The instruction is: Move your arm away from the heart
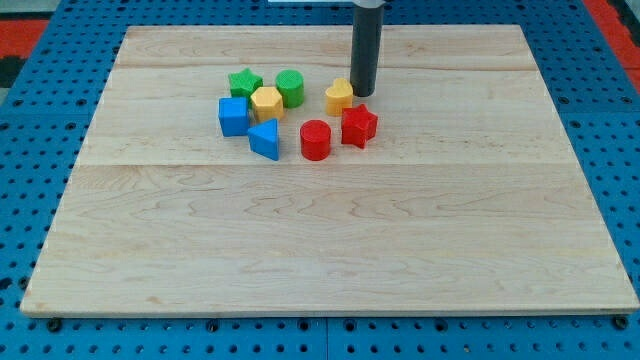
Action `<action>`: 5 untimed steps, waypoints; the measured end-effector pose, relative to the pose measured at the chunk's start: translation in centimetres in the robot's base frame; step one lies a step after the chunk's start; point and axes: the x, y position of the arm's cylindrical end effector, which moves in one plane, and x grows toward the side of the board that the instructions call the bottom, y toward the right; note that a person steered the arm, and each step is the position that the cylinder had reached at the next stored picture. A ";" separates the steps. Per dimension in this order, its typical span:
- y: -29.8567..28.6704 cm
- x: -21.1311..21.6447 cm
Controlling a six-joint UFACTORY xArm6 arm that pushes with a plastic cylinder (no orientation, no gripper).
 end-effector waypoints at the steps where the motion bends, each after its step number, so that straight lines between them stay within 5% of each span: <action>1: 0.8 -1.2; 5: 0.2 1.2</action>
